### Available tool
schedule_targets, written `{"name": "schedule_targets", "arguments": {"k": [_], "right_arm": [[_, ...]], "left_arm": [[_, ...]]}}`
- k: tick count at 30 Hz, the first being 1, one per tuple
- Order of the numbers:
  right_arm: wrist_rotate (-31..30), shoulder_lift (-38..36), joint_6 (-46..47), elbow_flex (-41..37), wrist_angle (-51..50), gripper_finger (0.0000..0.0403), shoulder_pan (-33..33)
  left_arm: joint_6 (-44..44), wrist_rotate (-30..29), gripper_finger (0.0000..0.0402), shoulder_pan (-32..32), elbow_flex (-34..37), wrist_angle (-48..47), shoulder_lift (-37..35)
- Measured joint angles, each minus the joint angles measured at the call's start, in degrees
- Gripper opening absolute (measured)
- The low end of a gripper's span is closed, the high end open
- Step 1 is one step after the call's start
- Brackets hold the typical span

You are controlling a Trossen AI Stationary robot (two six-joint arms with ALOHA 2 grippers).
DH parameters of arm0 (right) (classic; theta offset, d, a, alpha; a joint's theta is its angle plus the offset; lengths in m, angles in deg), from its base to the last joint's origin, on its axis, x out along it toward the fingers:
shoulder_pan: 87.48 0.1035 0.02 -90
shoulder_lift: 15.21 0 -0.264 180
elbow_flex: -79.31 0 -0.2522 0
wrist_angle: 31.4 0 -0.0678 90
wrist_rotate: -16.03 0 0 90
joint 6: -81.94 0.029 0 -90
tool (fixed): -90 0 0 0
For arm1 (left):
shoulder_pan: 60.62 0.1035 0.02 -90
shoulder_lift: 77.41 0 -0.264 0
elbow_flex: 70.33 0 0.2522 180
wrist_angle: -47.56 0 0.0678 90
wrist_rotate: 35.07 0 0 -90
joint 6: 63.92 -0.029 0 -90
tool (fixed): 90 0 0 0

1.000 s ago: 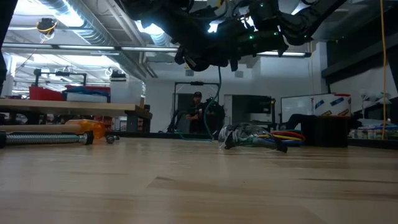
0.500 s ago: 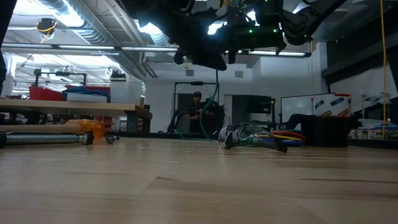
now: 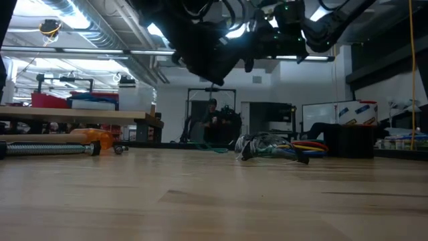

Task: Coil cords
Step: Coil the green wire on the black spool

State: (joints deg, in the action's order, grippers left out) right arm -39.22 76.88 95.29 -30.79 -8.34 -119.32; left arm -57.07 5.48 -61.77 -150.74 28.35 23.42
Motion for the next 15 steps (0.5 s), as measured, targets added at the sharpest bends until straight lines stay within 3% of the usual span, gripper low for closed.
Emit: {"name": "schedule_targets", "arguments": {"k": [4,15], "right_arm": [[3.4,-0.2,0.6,0.2,0.2,0.0003,-1.5],[7.7,-0.2,1.4,0.2,0.0,0.0003,-3.8]], "left_arm": [[-1.4,-2.7,0.002,0.0,0.3,-1.3,0.2],[3.2,-3.6,0.0062,0.0,0.2,-6.5,0.2]]}}
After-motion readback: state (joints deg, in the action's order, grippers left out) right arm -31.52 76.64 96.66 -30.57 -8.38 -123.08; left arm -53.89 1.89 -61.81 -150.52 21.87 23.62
